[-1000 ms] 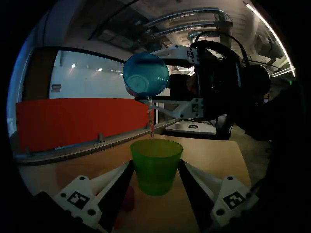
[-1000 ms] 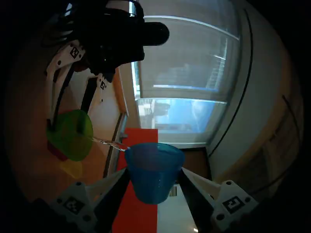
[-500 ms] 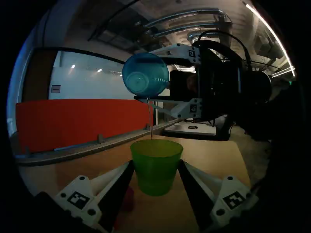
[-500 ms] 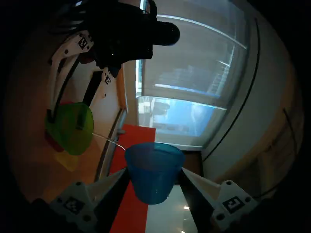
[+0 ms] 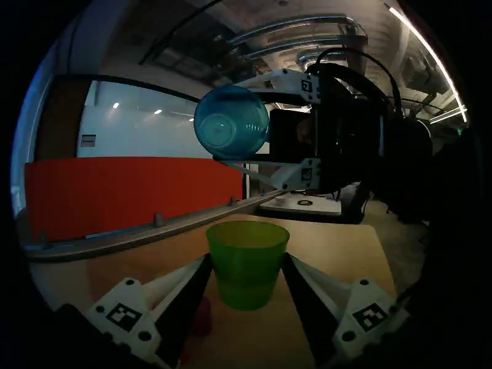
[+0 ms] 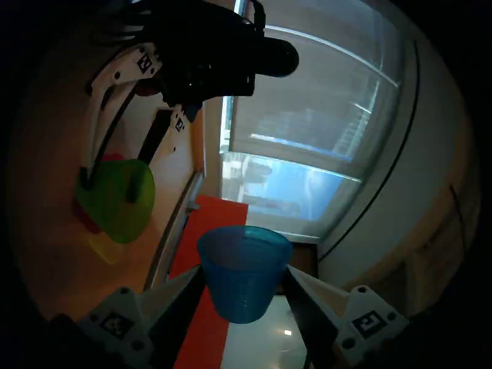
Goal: Pour water
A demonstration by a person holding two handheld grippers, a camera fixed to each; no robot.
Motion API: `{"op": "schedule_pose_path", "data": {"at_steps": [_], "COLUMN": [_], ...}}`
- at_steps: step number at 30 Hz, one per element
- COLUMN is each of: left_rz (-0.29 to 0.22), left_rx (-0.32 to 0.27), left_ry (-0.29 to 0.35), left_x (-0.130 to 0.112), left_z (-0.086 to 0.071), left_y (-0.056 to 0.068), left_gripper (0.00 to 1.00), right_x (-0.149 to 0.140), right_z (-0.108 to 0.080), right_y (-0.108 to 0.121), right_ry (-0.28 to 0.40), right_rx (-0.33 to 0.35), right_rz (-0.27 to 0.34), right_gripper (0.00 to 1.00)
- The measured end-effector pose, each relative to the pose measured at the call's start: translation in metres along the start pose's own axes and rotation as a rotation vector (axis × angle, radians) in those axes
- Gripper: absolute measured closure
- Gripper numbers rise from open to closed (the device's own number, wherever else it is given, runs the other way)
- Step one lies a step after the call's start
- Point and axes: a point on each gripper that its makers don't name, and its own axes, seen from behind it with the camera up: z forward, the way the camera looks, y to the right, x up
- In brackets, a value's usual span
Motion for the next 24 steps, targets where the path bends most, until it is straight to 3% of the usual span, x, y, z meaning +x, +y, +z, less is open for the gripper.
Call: {"op": "schedule_pose_path", "data": {"at_steps": [5,10,17,24], "left_rz": [0.001,0.000,-0.001,0.008], "left_rx": [0.000,0.002,0.005,0.018], "left_ry": [-0.001,-0.003,-0.004,-0.002], "left_x": [0.000,-0.002,-0.002,0.004], "left_z": [0.000,0.000,0.000,-0.003], "left_y": [0.000,0.000,-0.002,-0.007], "left_gripper": [0.18,0.18,0.18,0.18], "right_x": [0.002,0.004,0.006,0.001], "right_z": [0.000,0.001,0.000,-0.002], "right_y": [-0.001,-0.008,-0.027,-0.034], "right_ry": [0.008,0.011,0.012,-0.001], "right_rx": [0.002,0.009,0.044,0.036], "right_rz": [0.066,0.192,0.464,0.734], "right_gripper": [0.14,0.14,0.14,0.14]}}
